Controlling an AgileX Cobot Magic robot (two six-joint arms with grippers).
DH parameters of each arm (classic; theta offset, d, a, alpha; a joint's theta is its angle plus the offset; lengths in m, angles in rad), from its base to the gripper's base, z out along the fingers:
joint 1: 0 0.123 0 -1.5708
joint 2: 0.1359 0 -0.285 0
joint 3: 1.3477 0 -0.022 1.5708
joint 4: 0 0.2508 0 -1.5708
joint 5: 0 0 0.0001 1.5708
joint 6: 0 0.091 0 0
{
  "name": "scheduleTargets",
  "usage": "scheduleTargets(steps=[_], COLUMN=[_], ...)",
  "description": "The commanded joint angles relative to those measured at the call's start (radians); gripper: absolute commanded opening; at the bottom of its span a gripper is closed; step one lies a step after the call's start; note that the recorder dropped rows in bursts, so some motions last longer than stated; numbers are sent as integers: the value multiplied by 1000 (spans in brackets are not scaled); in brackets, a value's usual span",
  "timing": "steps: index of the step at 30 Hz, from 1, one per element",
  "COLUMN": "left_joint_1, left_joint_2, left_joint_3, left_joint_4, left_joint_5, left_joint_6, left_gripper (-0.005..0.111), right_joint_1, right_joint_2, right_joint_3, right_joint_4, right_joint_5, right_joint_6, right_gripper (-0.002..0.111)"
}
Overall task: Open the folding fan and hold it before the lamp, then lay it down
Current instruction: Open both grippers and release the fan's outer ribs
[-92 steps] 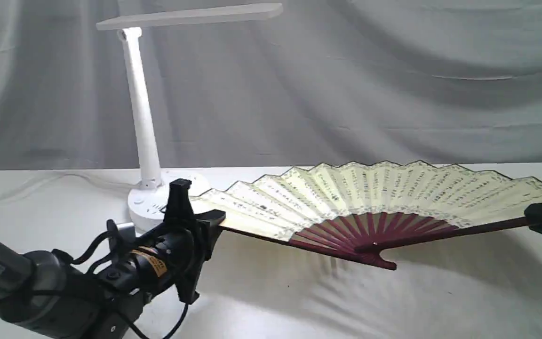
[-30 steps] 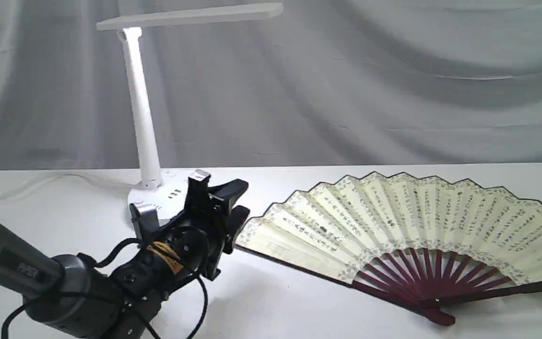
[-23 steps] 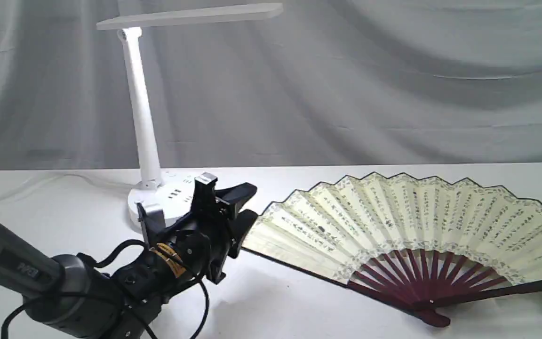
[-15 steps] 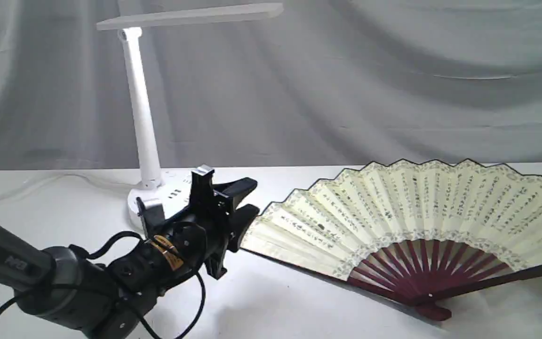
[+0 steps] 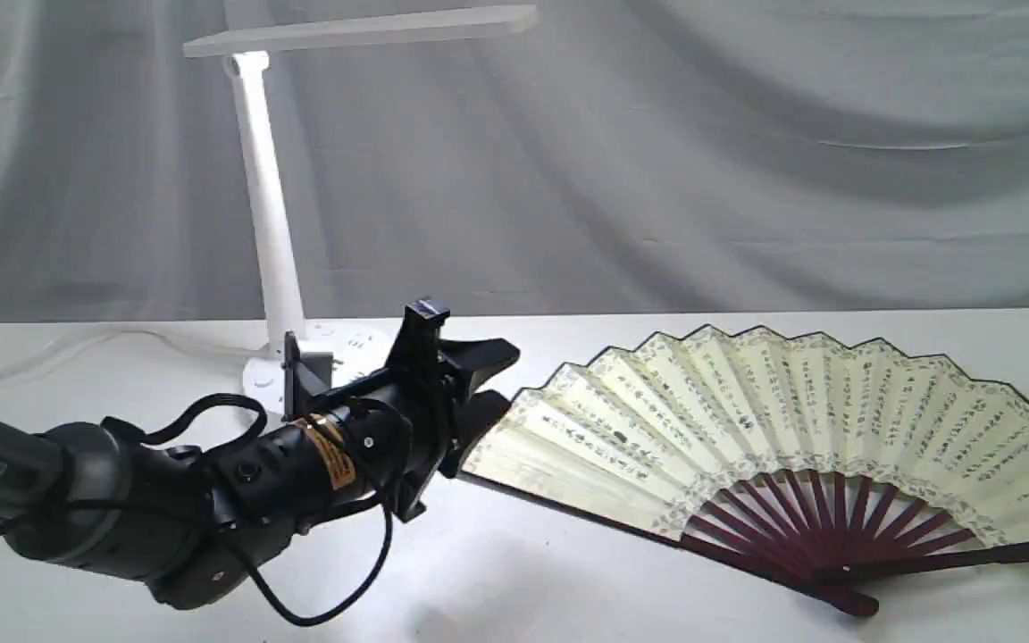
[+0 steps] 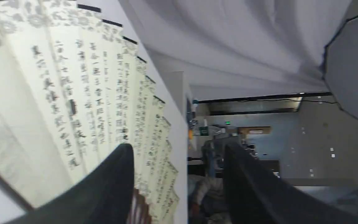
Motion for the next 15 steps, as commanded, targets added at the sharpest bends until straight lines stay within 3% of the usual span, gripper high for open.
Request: scheduleTargets(steps=[1,8,15], left_joint_1=[2,2,2], left_joint_2=[-15,-19,-41], left_joint_3=[-23,-120,-153], left_joint_4=[61,316,471], left_joint_5=[97,331,611], left_joint_6=[10,-102,-310], left_gripper=[45,45,43], right_joint_1=[-4,33,164], right_joint_2=[-10,-10,-13], right_joint_3=[-1,-1,-10], right_joint_4=[-43,-117,-218], right_joint_5=[-3,66,73], right_joint_6=[41,128,204], right_gripper=[50,49,46])
